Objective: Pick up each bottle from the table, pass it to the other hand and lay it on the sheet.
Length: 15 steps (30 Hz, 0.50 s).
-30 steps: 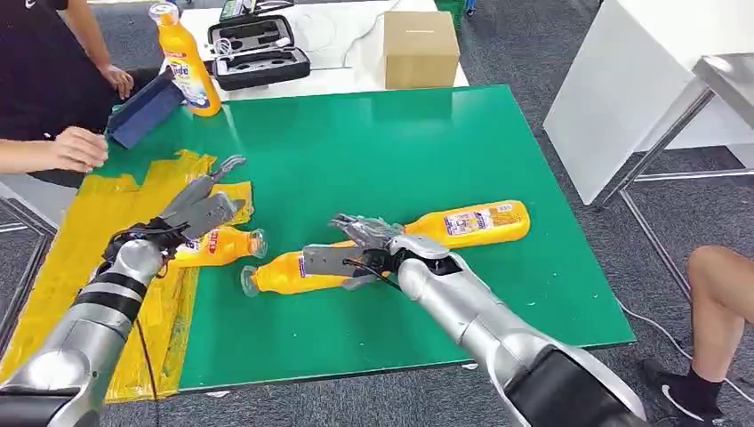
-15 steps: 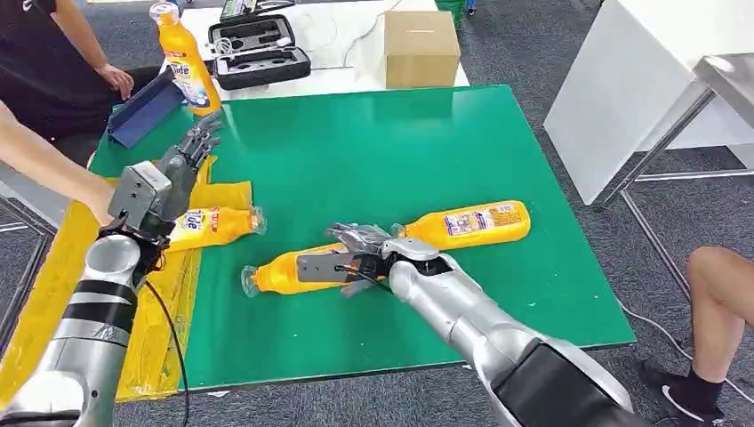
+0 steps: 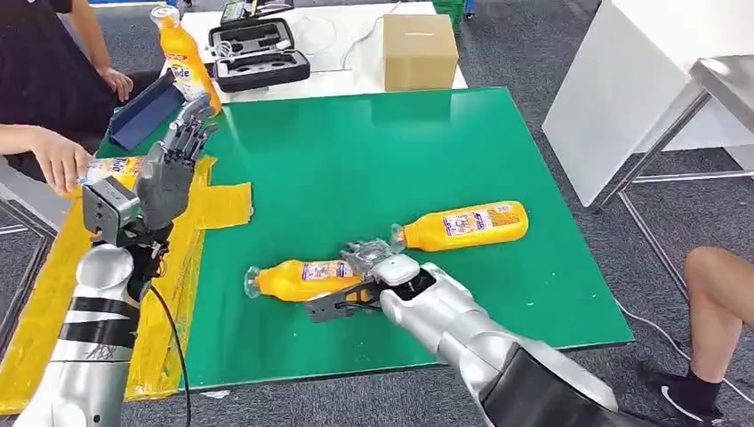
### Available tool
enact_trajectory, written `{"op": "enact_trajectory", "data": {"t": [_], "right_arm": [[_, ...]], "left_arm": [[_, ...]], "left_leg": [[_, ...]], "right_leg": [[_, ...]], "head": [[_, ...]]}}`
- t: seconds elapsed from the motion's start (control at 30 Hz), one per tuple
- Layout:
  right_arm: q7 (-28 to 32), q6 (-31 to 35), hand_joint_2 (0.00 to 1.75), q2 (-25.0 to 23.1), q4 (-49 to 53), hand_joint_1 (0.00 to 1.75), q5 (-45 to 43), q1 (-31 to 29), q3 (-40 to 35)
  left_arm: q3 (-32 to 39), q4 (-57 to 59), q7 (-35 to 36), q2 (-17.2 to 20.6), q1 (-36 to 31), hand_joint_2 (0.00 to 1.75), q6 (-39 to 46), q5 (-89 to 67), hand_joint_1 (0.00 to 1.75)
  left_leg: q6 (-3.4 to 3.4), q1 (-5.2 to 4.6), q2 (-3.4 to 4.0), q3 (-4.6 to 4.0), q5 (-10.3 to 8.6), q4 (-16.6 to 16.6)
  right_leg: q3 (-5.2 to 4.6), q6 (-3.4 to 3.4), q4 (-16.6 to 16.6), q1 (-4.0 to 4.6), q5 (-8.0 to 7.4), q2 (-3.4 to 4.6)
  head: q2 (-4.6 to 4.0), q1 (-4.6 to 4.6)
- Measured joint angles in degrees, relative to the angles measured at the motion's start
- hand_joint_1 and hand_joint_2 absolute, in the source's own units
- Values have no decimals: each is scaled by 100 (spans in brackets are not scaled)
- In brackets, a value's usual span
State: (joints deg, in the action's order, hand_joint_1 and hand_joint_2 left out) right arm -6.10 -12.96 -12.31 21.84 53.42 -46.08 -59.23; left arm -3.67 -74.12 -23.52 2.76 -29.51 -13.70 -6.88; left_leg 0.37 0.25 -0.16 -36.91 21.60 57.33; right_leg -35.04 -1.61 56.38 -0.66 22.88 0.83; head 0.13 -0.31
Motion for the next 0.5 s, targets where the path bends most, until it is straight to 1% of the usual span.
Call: {"op": "enact_trajectory", "data": {"t": [0.07, 0.1, 0.17, 0.3, 0.33, 0.4, 0.5], "right_arm": [[-11, -64, 175, 0, -29, 175, 0, -2, -44], [-11, -73, 175, 0, -48, 175, -11, -6, -66], [-24, -83, 175, 6, -72, 175, -46, -13, -75], [-26, -55, 175, 13, -79, 175, -234, -35, -44], [-26, -42, 175, 15, -79, 175, -297, -38, -7], [-24, -31, 175, 15, -79, 175, -350, -44, 63], [-24, -31, 175, 15, -79, 175, -374, -68, 102]], "left_arm": [[-15, -24, -9, 0, 11, 0, 9, 11, 0], [-24, -26, -13, 0, 12, 0, 13, 11, 0], [-31, -29, -17, -2, 14, 0, 33, 24, 0], [-33, -31, -22, -2, 36, 0, 70, 28, 0], [-35, -31, -22, 0, 41, 0, 85, 26, 0], [-35, -31, -22, 0, 50, 0, 96, 20, 0], [-37, -33, -22, 0, 62, 0, 98, 9, 0]], "left_leg": [[-6, 1, -1, 20, 5, -2], [-14, 1, -3, 36, 14, -4], [-10, 2, -5, 53, 20, -5], [1, 2, -5, 57, 7, -4], [3, 2, -5, 56, 3, -3], [6, 1, -5, 53, -3, -1], [6, 1, -5, 53, -4, 0]], "right_leg": [[-4, 3, -2, 1, 8, 0], [-16, 20, -3, 1, 25, 0], [0, 20, -4, 1, 29, -1], [9, 17, -2, 0, 16, 0], [13, 4, -1, 0, 5, 0], [60, 1, 0, -1, -2, -2], [61, 0, 1, -1, -2, -2]], "head": [[0, -2], [0, 2], [0, 2], [0, 2], [0, 2], [0, 0], [0, 2]]}}
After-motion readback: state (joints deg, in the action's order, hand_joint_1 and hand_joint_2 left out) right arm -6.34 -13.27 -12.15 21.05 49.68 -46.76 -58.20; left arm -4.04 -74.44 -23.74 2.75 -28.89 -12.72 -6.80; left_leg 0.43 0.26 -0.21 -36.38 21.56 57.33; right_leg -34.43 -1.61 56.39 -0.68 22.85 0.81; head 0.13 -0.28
